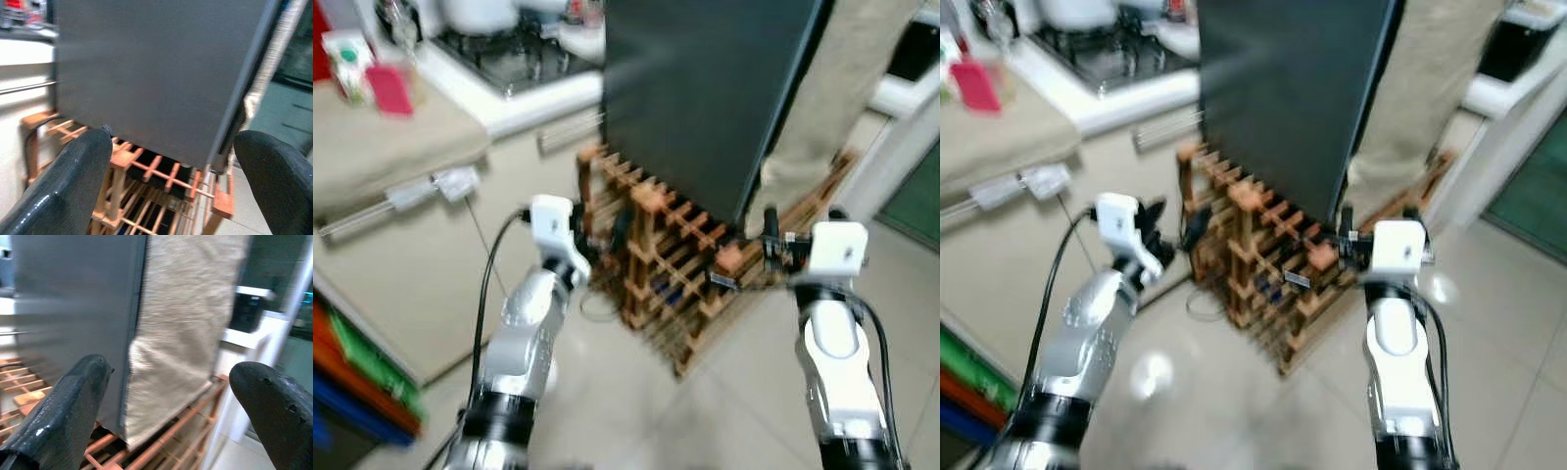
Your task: Restocking fridge
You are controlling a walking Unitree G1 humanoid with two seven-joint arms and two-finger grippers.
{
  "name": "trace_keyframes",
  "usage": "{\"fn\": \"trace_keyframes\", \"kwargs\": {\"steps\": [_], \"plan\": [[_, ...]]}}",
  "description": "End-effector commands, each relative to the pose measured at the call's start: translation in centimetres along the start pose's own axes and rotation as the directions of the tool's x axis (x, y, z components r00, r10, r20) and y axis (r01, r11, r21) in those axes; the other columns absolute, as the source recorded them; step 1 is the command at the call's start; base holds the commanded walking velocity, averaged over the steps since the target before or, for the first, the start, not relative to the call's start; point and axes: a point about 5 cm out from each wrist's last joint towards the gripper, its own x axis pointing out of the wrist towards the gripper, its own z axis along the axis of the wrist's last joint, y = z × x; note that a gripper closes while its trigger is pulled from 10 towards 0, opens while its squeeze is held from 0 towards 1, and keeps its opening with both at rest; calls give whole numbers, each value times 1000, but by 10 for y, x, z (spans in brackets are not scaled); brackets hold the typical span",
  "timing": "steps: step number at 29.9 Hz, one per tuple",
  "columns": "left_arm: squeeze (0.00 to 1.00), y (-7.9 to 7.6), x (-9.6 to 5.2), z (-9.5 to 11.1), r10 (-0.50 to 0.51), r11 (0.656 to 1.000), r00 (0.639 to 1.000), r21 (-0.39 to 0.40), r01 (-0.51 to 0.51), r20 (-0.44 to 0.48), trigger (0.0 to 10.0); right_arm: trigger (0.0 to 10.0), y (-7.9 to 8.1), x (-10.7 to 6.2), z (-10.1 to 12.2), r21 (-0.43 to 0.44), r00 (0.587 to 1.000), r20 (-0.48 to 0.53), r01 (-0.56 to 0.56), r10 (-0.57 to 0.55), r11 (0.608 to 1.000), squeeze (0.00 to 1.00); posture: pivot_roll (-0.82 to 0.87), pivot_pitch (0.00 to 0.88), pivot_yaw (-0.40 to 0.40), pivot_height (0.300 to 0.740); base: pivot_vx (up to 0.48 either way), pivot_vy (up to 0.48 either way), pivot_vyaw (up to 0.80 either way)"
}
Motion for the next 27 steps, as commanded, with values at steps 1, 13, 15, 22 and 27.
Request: {"fn": "trace_keyframes", "kwargs": {"steps": [1,13,15,22,27], "plan": [[0,2,3,1,12,1000,1000,1,-12,-6,10000,10000,-6,0,1,8,1000,-7,25,-25,1000,71,-148,16,24,740,0,0,-625],[0,42,-6,-14,242,970,968,-2,-243,-68,10000,10000,-16,-12,-18,77,992,-107,82,-73,994,192,-156,14,28,740,0,0,-622],[0,42,-6,-13,242,970,968,7,-242,-64,10000,10000,-16,-13,-18,76,991,-108,82,-73,994,192,-156,14,28,740,0,0,-625],[0,27,5,-1,187,982,982,0,-187,16,10000,10000,-5,-4,-4,51,1000,-28,4,-2,999,161,-166,5,31,735,245,-326,-254],[0,17,10,8,152,988,987,14,-153,55,10000,10000,-7,-1,-4,50,1000,-29,3,-1,999,157,-167,0,30,735,343,-332,0]]}}
